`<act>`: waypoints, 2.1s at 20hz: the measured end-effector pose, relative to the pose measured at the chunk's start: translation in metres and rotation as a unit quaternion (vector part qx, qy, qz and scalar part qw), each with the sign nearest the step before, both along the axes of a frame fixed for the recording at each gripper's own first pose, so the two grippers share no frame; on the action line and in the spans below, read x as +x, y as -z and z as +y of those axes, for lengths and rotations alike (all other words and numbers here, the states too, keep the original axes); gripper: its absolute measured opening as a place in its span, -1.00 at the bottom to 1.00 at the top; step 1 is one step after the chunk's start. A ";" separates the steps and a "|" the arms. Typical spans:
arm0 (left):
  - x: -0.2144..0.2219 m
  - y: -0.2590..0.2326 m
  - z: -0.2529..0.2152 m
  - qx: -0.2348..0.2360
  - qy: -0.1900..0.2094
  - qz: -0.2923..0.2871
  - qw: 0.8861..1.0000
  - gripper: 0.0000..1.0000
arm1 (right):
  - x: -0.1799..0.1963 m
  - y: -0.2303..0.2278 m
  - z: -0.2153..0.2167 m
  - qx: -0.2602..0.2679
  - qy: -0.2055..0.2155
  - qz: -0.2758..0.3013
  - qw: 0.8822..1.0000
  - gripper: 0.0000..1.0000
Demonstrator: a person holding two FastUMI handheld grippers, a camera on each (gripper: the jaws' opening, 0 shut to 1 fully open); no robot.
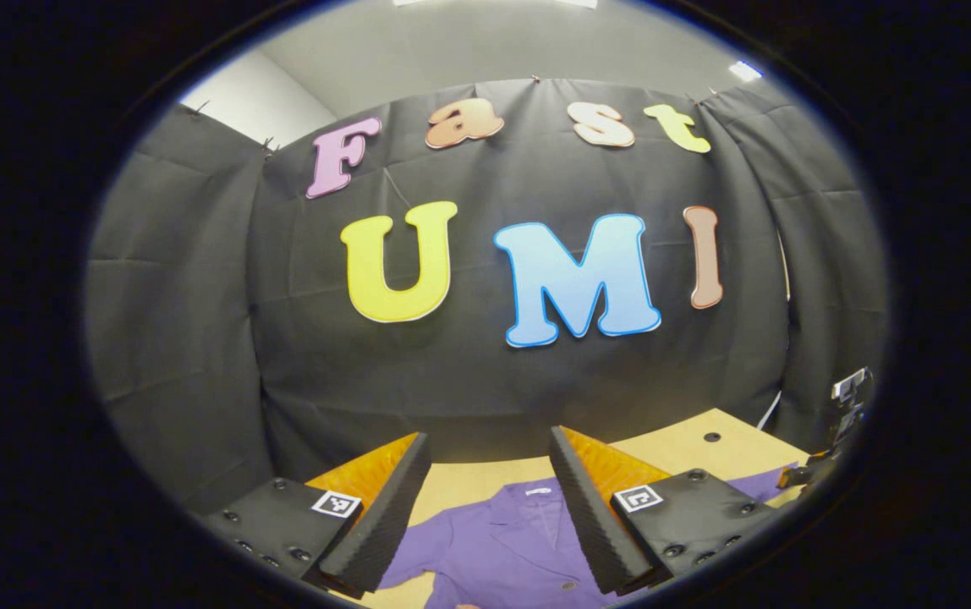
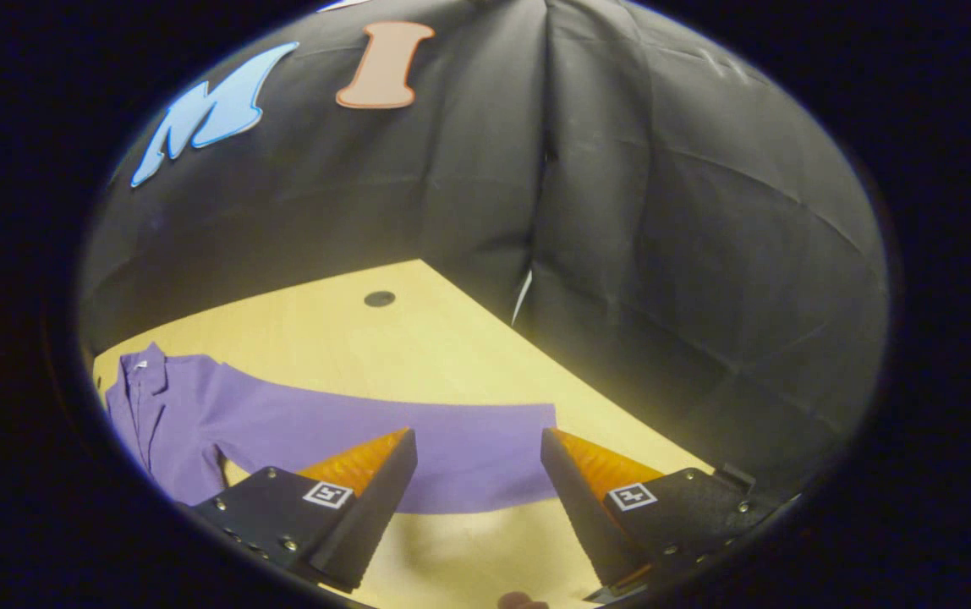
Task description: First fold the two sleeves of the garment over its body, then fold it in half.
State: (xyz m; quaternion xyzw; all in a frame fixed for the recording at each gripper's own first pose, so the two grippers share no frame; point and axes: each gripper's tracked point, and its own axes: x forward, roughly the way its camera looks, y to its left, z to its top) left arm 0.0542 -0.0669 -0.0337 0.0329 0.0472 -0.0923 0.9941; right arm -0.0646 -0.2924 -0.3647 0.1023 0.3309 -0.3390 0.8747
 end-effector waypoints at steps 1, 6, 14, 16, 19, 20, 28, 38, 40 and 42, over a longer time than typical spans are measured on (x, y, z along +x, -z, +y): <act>0.000 0.001 0.000 0.002 -0.002 0.001 1.000 0.89 | -0.003 0.010 -0.003 0.008 0.006 0.008 1.000 0.88; -0.001 0.005 0.000 0.008 -0.006 0.010 1.000 0.89 | -0.009 0.045 -0.020 0.030 0.030 0.035 0.998 0.88; 0.003 0.012 -0.001 0.010 -0.011 0.024 1.000 0.90 | -0.006 0.075 -0.010 0.076 0.025 0.042 0.996 0.97; 0.004 0.014 -0.003 0.008 -0.010 0.024 1.000 0.90 | -0.002 0.074 -0.006 0.075 0.011 0.037 0.996 0.92; 0.006 0.017 -0.006 0.005 -0.006 0.027 1.000 0.89 | 0.001 0.075 -0.003 0.085 -0.004 0.028 0.996 0.72; 0.006 0.018 -0.007 0.005 -0.005 0.028 1.000 0.89 | 0.004 0.074 -0.002 0.084 -0.005 0.030 0.996 0.42; 0.009 0.026 -0.011 0.003 0.005 0.036 0.999 0.87 | 0.014 0.071 0.001 0.126 0.020 0.051 0.991 -0.79; 0.010 0.029 0.018 -0.004 -0.001 0.037 0.999 0.85 | 0.065 0.015 0.027 0.156 0.004 -0.015 0.988 -0.97; 0.010 0.031 0.028 -0.007 -0.004 0.037 0.999 0.86 | 0.085 -0.003 0.046 0.162 -0.016 -0.034 0.986 -0.97; 0.010 0.033 0.040 -0.011 -0.008 0.037 0.999 0.86 | 0.106 -0.022 0.071 0.173 -0.033 -0.057 0.983 -0.98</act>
